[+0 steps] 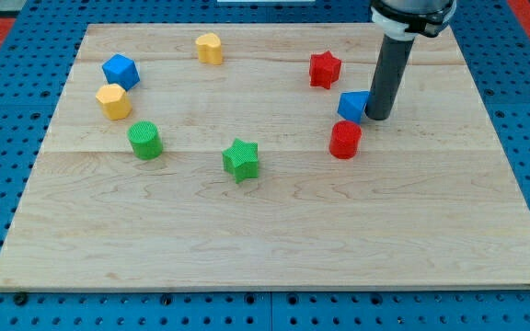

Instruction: Move the yellow heart towards the top center

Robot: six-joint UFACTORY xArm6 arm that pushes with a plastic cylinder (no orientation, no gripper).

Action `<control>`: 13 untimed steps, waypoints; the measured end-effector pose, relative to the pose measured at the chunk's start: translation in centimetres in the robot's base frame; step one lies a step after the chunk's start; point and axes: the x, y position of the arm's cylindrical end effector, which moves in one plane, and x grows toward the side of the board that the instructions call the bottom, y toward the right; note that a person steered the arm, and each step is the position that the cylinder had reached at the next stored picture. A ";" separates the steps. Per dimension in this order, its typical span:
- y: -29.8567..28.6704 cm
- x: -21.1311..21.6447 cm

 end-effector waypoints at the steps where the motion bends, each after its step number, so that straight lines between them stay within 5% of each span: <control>1: 4.7 -5.4; 3: -3.6 -15.3; 6: -24.8 -16.5; 8: -24.6 -15.1; 9: -30.9 -14.3; 11: -23.6 -12.9; 13: -23.2 -8.6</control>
